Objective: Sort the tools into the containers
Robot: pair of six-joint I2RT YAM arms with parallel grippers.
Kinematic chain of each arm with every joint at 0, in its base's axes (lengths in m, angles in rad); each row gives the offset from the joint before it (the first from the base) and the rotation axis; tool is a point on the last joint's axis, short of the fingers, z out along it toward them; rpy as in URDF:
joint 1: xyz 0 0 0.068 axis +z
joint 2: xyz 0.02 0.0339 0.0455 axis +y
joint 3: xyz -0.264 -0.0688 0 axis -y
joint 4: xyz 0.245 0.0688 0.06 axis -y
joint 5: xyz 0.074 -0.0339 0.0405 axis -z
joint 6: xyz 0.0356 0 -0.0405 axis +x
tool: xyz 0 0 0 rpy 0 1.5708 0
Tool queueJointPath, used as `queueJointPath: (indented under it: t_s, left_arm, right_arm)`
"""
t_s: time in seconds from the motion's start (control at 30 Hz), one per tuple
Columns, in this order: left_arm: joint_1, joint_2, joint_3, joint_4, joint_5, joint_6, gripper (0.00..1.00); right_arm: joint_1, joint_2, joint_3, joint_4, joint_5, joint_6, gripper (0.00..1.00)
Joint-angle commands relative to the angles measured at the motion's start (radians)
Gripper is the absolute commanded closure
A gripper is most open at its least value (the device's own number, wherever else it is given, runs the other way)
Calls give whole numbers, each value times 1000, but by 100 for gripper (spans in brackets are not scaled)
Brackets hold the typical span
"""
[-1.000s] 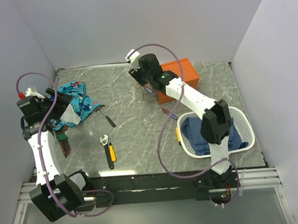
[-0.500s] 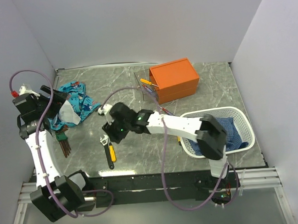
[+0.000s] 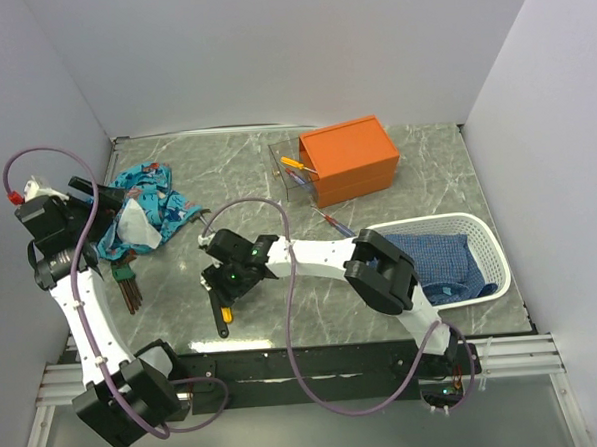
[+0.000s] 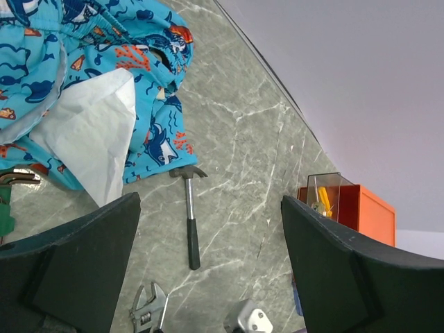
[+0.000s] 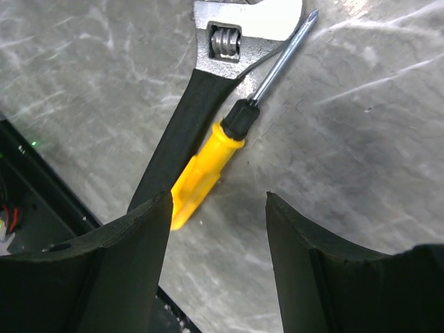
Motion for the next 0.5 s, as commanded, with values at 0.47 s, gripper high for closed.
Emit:
queueJointPath:
  t_s: [0.47]
  left_arm:
    - [22,-10,30,7,22,-52,12]
  right_arm:
    - [12,49,-25,6,127,48,54]
